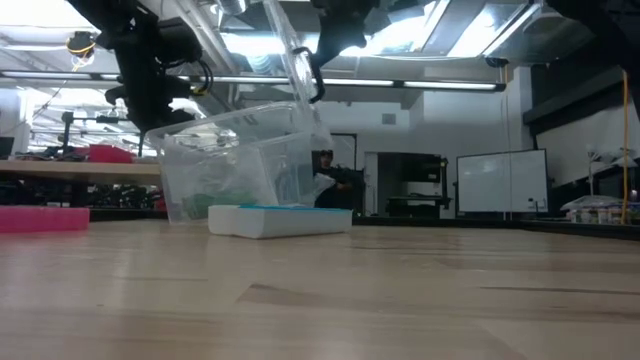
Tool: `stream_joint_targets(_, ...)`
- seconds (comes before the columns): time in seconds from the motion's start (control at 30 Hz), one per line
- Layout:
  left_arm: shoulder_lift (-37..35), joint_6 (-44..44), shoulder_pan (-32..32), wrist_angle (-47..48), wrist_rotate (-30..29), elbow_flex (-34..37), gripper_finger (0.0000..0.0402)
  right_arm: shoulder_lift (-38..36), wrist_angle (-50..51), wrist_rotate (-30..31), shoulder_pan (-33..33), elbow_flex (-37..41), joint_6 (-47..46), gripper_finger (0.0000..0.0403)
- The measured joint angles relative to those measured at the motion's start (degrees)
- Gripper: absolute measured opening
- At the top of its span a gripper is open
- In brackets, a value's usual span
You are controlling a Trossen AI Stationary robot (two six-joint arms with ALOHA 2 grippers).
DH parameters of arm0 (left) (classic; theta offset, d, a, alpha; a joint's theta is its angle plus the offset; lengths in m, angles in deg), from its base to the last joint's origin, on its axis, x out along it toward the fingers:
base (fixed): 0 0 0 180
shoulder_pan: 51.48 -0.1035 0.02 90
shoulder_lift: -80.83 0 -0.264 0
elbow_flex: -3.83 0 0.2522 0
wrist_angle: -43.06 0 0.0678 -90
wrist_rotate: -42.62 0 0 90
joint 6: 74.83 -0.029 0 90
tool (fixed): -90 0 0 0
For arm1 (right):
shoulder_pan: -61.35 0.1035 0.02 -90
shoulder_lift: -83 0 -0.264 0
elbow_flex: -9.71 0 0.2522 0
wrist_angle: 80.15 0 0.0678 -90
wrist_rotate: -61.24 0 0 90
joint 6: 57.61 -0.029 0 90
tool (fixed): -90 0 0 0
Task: Roll bandage
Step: Close the transparent container
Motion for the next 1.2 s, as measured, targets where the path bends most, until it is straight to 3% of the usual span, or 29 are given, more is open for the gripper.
stream_joint_targets(0.43, 0.0, 0.23, 0.0, -0.47, -0.19, 0.0, 0.0, 0.0, -3.88, -0.34, 0.06, 0.0, 0.03, 0.0026)
stream_joint_targets(0.73, 0.0, -0.14, 0.0, -0.46, -0.19, 0.0, 0.0, 0.0, -7.67, -5.5, 0.11, 0.0, 0.05, 0.0026)
stream_joint_targets(0.93, 0.0, -0.14, 0.09, -0.46, -0.19, 0.0, 0.0, 0.06, -7.52, -5.64, 0.15, 0.0, 0.04, 0.0026)
stream_joint_targets(1.2, -0.02, -0.16, 0.22, -0.46, -0.17, 0.0, 0.0, 4.43, -7.75, -6.88, 0.15, 0.02, 0.03, 0.0026)
